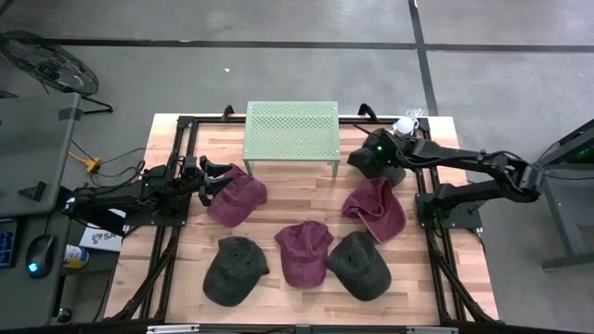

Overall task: Pick & Place hat
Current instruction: Put the top black cap on the shelf

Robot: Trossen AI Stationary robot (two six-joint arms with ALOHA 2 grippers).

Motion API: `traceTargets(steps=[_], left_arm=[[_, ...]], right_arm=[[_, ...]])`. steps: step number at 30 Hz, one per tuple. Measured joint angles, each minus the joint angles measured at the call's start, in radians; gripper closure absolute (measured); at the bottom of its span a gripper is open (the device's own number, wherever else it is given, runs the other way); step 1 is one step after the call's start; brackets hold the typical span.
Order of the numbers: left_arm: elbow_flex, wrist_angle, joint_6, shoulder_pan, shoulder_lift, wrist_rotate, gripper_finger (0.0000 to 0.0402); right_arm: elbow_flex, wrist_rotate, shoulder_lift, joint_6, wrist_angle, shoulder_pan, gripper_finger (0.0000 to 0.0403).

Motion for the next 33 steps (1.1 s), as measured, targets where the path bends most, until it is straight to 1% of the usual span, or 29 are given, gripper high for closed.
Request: traceTargets(steps=[3, 6, 11, 17, 22, 26, 30, 33], left_arm=[[0.0, 0.0, 0.0, 0.0, 0.0, 0.0, 0.0163], [0.0, 0.0, 0.0, 0.0, 0.0, 0.0, 0.0163], [0.0, 0.0, 0.0, 0.0, 0.0, 0.0, 0.0163], [0.0, 0.0, 0.0, 0.0, 0.0, 0.0, 0.0163], [0.0, 0.0, 0.0, 0.0, 0.0, 0.0, 0.0163], [0.0, 0.0, 0.0, 0.0, 0.0, 0.0, 0.0163], [0.0, 0.0, 0.0, 0.0, 0.0, 0.0, 0.0163], [0.0, 0.0, 0.0, 0.0, 0.0, 0.0, 0.0163]], right_arm=[[0.001, 0.001, -0.041, 0.019, -0.028, 0.0, 0.04], [0.036, 0.016, -0.082, 0.021, -0.096, 0.003, 0.04], [0.148, 0.081, -0.128, 0.021, -0.223, 0.034, 0.0401], [0.296, 0.141, -0.12, 0.058, -0.379, 0.099, 0.0402], [0.367, 0.149, -0.117, 0.139, -0.414, 0.173, 0.0402], [0.419, 0.187, -0.106, 0.225, -0.413, 0.226, 0.0402], [0.453, 0.225, -0.066, 0.303, -0.388, 0.269, 0.0402], [0.468, 0.25, -0.028, 0.321, -0.317, 0.289, 0.0403]])
